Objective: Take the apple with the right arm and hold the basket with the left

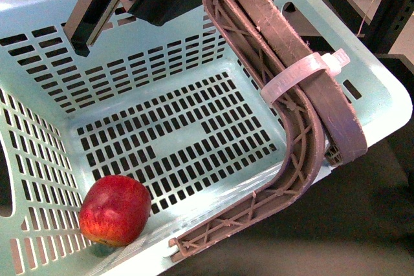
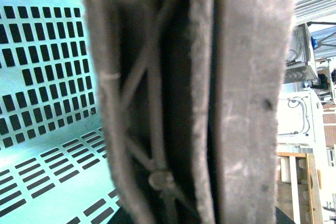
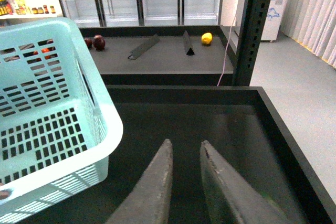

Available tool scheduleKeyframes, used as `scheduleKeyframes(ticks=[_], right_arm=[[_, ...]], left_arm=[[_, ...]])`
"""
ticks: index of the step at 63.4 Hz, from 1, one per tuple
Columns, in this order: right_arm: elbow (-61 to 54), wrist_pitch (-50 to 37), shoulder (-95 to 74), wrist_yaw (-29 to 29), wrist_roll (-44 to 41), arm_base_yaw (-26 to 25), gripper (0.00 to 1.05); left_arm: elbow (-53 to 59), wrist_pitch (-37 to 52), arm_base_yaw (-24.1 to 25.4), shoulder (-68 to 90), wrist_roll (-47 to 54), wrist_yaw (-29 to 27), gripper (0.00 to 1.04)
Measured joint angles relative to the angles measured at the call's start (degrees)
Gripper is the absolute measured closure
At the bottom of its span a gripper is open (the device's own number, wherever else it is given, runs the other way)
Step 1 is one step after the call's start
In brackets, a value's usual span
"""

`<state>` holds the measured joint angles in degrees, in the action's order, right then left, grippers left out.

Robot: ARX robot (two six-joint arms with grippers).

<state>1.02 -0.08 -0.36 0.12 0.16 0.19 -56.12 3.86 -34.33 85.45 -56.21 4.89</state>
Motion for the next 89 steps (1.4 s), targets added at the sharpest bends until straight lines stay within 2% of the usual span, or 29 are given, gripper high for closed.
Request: scheduleKeyframes(ticks=[15,21,27,29,36,39,43,49,56,67,80,89], right_arm=[[0.0,0.0,0.0,0.0,0.0,0.0,0.30],[0.0,0.0,0.0,0.0,0.0,0.0,0.07],[0.0,0.0,0.0,0.0,0.0,0.0,0.09],[0.0,0.0,0.0,0.0,0.0,0.0,0.09],[0.0,0.0,0.0,-0.1,0.0,0.0,0.09],[0.0,0.0,0.0,-0.1,0.0,0.0,0.09],[0.0,0.0,0.0,0.0,0.0,0.0,0.09],[0.0,0.0,0.0,0.0,0.0,0.0,0.09],[0.0,0.0,0.0,0.0,0.0,0.0,0.09],[0.0,0.0,0.0,-0.1,0.0,0.0,0.09],[0.0,0.0,0.0,-0.1,0.0,0.0,0.09],[0.0,0.0,0.0,-0.1,0.0,0.0,0.09]], left_arm=[[0.0,0.0,0.0,0.0,0.0,0.0,0.90],[0.0,0.0,0.0,0.0,0.0,0.0,0.90],[0.0,0.0,0.0,0.0,0.0,0.0,0.90],[0.0,0.6,-0.4,0.0,0.7,-2.6,0.90],[0.0,4.0,-1.8,0.0,5.4,-20.9,0.90],[0.0,4.6,-1.2,-0.3,6.4,-25.9,0.90],[0.0,5.0,0.9,-1.2,6.9,-29.4,0.90],[1.4,5.2,5.3,-3.8,3.2,-28.9,0.90],[5.4,5.1,11.0,-5.9,-6.4,-28.3,0.90],[10.7,6.3,20.5,-4.3,-18.9,-22.7,0.90],[9.7,9.9,28.0,2.2,-24.8,-17.4,0.90],[7.3,10.8,31.7,7.7,-27.0,-16.5,0.90]])
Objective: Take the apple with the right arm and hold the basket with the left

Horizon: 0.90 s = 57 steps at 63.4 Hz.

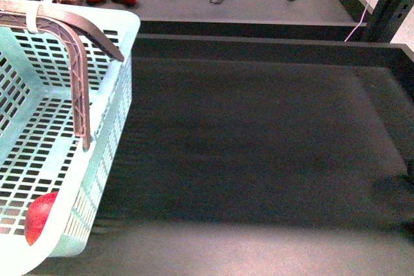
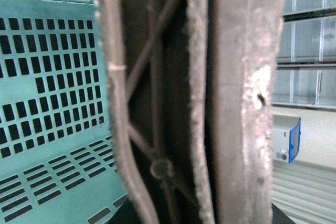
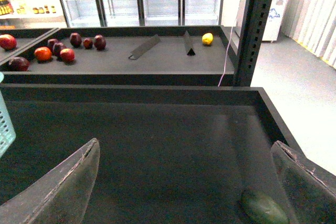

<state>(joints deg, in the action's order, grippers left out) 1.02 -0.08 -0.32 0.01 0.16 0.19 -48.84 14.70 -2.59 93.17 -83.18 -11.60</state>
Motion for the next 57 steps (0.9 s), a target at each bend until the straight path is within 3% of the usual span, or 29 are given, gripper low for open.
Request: scheduleKeyframes(ticks=[13,42,48,57], right_arm=[[0.0,0.0,0.0,0.0,0.0,0.0,0.09],[0.0,0.0,0.0,0.0,0.0,0.0,0.09],[0.0,0.0,0.0,0.0,0.0,0.0,0.09],[0.0,0.0,0.0,0.0,0.0,0.0,0.09]], left_arm=[[-0.2,1.5,3.1,3.7,-2.3,-0.2,0.90],[1.0,4.3,4.3,9.8,-1.5,4.3,0.90],[1.4,4.5,4.4,9.7,-1.3,5.7,0.72],[4.7,-0.9,4.6,2.9,-4.3,4.7,0.37]])
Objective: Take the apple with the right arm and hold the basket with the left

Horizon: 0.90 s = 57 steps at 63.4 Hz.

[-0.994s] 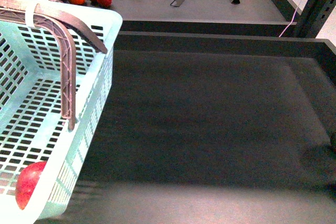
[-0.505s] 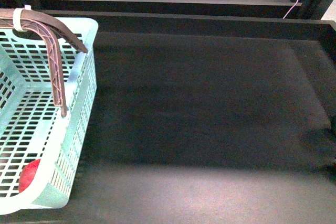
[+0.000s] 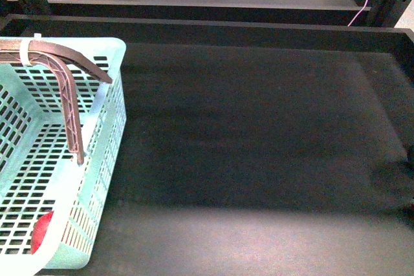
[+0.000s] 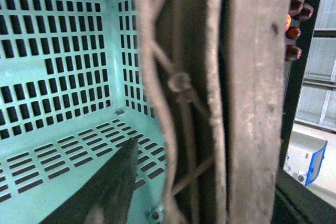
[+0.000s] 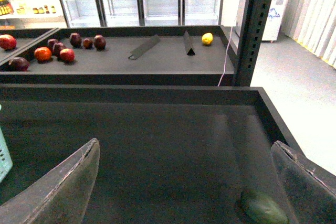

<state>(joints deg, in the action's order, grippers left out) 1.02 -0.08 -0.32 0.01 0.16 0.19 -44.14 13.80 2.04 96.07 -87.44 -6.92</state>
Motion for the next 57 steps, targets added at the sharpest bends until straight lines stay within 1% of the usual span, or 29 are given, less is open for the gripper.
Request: scheduleKeyframes(ticks=[1,7,8,10,12,16,18,19,20,23,25,27,28,29,31,32,36,39,40,49,57], right_arm=[[0.0,0.0,0.0,0.0,0.0,0.0,0.09],[0.0,0.0,0.0,0.0,0.0,0.0,0.09],[0.0,0.0,0.0,0.0,0.0,0.0,0.09],[0.0,0.0,0.0,0.0,0.0,0.0,0.09],[0.0,0.0,0.0,0.0,0.0,0.0,0.09],[0.0,0.0,0.0,0.0,0.0,0.0,0.09],[0.0,0.0,0.0,0.0,0.0,0.0,0.09],[0.0,0.0,0.0,0.1,0.0,0.0,0.09],[0.0,0.0,0.0,0.1,0.0,0.0,0.09],[0.0,0.0,0.0,0.1,0.0,0.0,0.09],[0.0,0.0,0.0,0.0,0.0,0.0,0.09],[0.0,0.0,0.0,0.0,0.0,0.0,0.09],[0.0,0.0,0.0,0.0,0.0,0.0,0.09],[0.0,0.0,0.0,0.0,0.0,0.0,0.09],[0.0,0.0,0.0,0.0,0.0,0.0,0.09],[0.0,0.0,0.0,0.0,0.0,0.0,0.09],[0.0,0.0,0.0,0.0,0.0,0.0,0.09],[0.0,0.0,0.0,0.0,0.0,0.0,0.09],[0.0,0.0,0.0,0.0,0.0,0.0,0.09],[0.0,0.0,0.0,0.0,0.0,0.0,0.09],[0.0,0.0,0.0,0.0,0.0,0.0,0.09]], left_arm=[[0.6,-0.8,0.0,-1.8,-0.6,-0.7,0.31],[0.9,-7.6,-1.1,-11.3,-2.0,-3.1,0.07],[0.6,-9.8,-1.9,-13.3,-1.5,-3.7,0.05],[-0.3,-13.3,-3.8,-16.2,-0.3,-4.4,0.08],[-1.2,-15.8,-5.4,-18.4,0.6,-5.1,0.07],[-1.9,-16.1,-6.9,-19.7,2.1,-4.8,0.07],[1.8,-5.1,-6.3,-19.7,11.7,-0.6,0.15],[5.2,3.9,-5.9,-19.8,19.8,1.9,0.20],[8.6,11.6,-5.7,-20.2,28.4,3.0,0.25],[14.8,23.7,-5.4,-21.6,45.5,4.0,0.36],[17.7,29.0,-5.1,-23.0,54.8,4.3,0.43],[19.4,31.4,-4.1,-24.3,61.7,6.1,0.49],[20.3,32.4,-3.5,-25.2,66.8,6.5,0.52],[20.7,32.7,-3.3,-25.7,68.6,6.5,0.54],[22.3,33.5,-2.6,-27.4,73.9,6.5,0.61],[23.4,33.7,-2.3,-28.4,77.4,6.5,0.67],[27.2,33.8,-2.2,-31.0,83.1,7.0,0.85],[29.9,33.8,-2.2,-33.5,85.0,6.9,0.99],[30.7,33.8,-2.2,-34.6,85.2,6.9,1.02],[34.7,32.0,-2.1,-40.5,86.4,7.0,1.01],[38.2,28.3,-2.1,-47.4,86.6,6.9,1.01]])
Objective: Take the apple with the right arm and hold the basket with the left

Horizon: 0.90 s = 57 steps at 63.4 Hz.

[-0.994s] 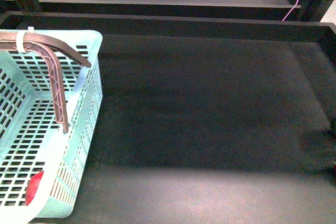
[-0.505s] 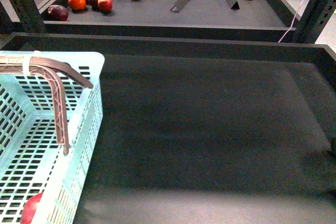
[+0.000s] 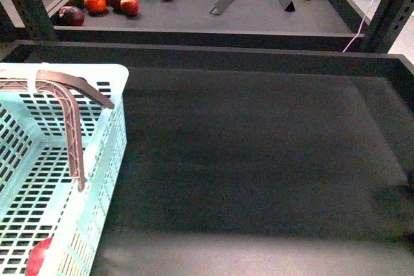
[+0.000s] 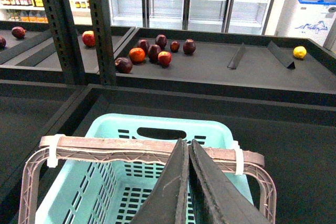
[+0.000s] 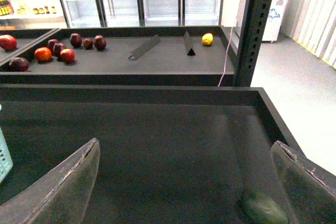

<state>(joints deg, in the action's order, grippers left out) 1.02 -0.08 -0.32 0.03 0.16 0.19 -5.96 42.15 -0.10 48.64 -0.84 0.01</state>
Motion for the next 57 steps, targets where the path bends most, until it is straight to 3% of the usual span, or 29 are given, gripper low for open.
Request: scheduleKeyframes(ticks=[16,57], right_arm=[[0.0,0.0,0.0,0.0,0.0,0.0,0.09],[0.0,0.0,0.0,0.0,0.0,0.0,0.09]], left_arm=[[4.7,-2.9,0.0,-8.1,0.0,0.0,1.01],[5.1,-25.3,0.0,-31.8,0.2,0.0,1.01]])
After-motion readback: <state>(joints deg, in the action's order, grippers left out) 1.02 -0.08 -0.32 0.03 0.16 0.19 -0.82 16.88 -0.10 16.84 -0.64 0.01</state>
